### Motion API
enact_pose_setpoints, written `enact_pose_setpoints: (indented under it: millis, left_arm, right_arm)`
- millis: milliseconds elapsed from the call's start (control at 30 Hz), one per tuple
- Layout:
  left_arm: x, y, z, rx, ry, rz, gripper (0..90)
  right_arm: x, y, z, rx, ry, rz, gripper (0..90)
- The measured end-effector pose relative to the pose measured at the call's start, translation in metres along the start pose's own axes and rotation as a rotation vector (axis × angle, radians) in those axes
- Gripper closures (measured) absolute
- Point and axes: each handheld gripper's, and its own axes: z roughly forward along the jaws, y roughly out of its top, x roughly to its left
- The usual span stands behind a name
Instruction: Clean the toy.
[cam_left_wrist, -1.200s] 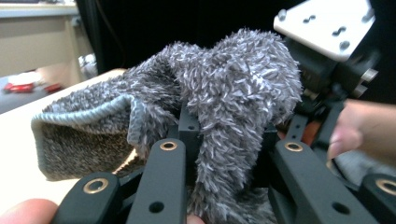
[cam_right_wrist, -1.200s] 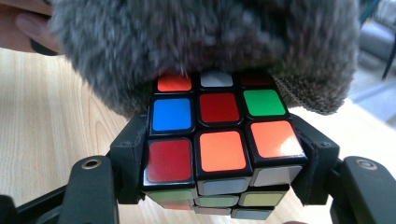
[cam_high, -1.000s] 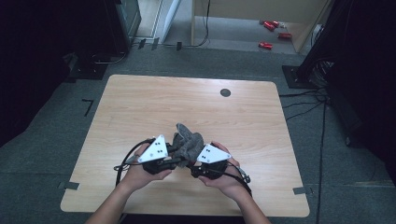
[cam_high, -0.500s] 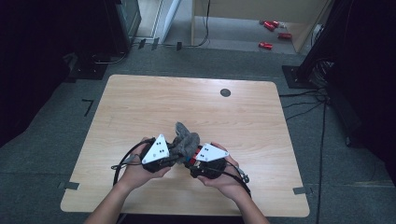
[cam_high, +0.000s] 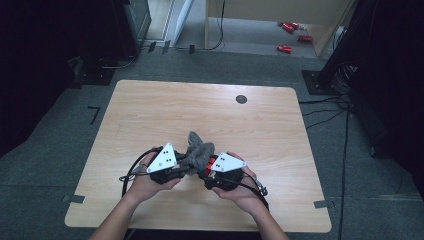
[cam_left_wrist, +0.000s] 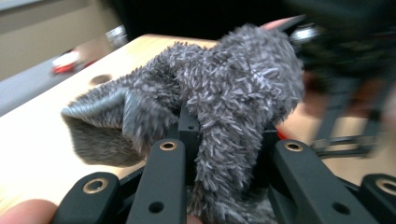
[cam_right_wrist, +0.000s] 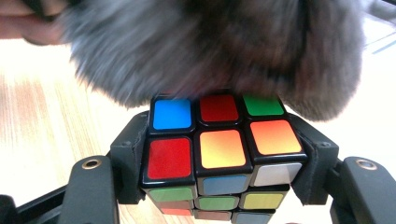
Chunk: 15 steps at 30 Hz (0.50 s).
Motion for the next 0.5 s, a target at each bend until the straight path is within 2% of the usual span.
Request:
enact_pose_setpoints:
  millis: [33, 100, 267, 300, 333, 433, 500]
  left_arm:
    - [-0.002, 0.001, 0.002, 0.008, 0.007, 0.007, 74.7]
    - [0.003, 0.000, 0.003, 0.009, 0.006, -0.025, 74.8]
    - [0.023, -0.011, -0.007, 0.032, 0.090, -0.093, 74.9]
    - [0.025, -0.013, -0.008, 0.033, 0.091, -0.098, 75.0]
    - [0.025, -0.014, -0.009, 0.023, 0.081, -0.102, 75.0]
    - [0.017, -0.010, -0.008, -0.005, 0.058, -0.075, 74.9]
    - [0.014, -0.007, -0.006, 0.002, 0.069, -0.066, 74.9]
  right_arm:
    - [0.000, 0.000, 0.000, -0.003, 0.001, 0.000, 34.6]
    - [-0.001, 0.000, -0.001, 0.003, -0.008, 0.003, 34.6]
    - [-0.002, -0.002, -0.001, 0.009, -0.010, 0.000, 34.6]
    - [-0.002, -0.001, -0.002, 0.001, -0.006, 0.004, 34.6]
    - [-0.003, -0.001, -0.003, -0.006, -0.003, 0.006, 34.6]
    - [-0.005, 0.001, -0.005, -0.016, -0.003, 0.012, 34.6]
    - [-0.005, 0.000, -0.004, -0.014, -0.005, 0.009, 34.6]
